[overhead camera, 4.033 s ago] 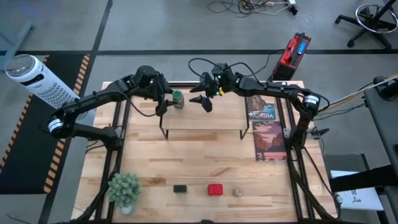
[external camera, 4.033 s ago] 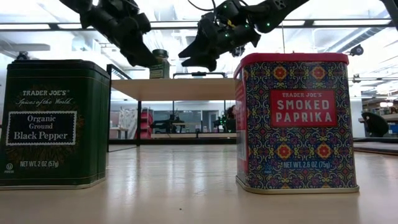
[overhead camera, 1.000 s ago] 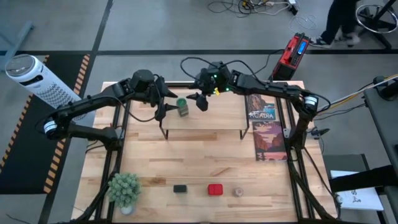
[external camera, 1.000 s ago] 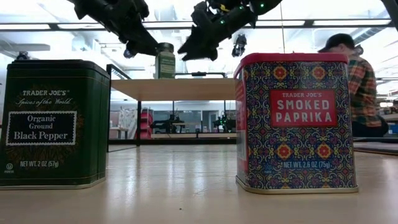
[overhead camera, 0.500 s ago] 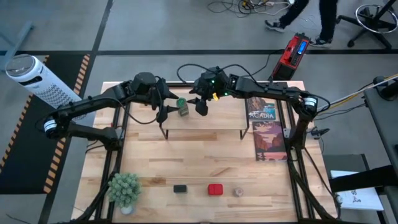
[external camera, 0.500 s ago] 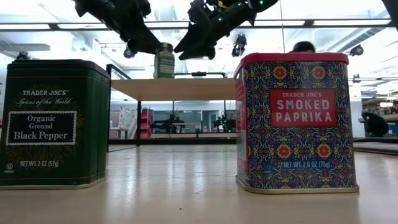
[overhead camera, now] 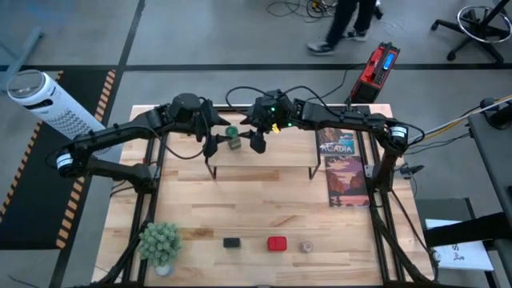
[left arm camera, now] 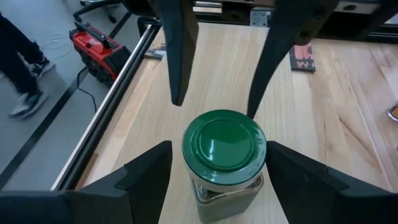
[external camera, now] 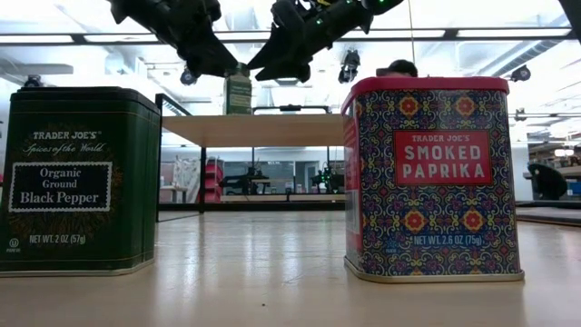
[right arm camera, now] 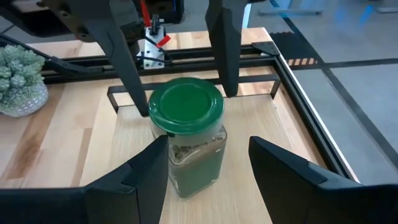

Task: Shelf spices
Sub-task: Remove the green seasoning bottle from the shelf

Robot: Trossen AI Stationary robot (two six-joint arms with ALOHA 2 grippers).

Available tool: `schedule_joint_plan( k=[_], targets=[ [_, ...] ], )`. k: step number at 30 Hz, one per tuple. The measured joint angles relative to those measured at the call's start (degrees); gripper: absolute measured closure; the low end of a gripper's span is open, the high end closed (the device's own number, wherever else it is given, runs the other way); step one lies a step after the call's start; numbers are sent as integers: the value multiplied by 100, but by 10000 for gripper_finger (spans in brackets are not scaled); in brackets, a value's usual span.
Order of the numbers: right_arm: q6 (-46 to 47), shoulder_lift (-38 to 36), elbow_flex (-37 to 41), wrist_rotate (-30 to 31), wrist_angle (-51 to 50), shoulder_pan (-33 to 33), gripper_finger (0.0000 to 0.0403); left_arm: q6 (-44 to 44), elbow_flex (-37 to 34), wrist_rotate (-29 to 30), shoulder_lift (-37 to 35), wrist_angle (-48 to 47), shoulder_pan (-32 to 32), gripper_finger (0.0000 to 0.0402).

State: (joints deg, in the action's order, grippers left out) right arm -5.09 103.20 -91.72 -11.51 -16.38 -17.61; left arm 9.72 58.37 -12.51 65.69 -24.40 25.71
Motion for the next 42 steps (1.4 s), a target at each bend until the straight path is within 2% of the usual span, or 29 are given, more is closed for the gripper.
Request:
schedule_joint_plan(
  k=[10,24,28,35,42],
  targets=[
    [18,60,0,-2,81,26,203,-83,0,2,268,-26,-67,157],
    [7,170,0,-90,68,48,203,-83,0,4,284,-18,-67,157],
    [17,168,0,-92,16,48,203,-83,0,20,302,-29,-67,170],
    [51,118,0,-92,-68,48,204,-79,0,91,302,-46,-70,216],
    [63,109,0,-46,-568,48,204,-72,6,149,299,-111,-67,207]
  ],
)
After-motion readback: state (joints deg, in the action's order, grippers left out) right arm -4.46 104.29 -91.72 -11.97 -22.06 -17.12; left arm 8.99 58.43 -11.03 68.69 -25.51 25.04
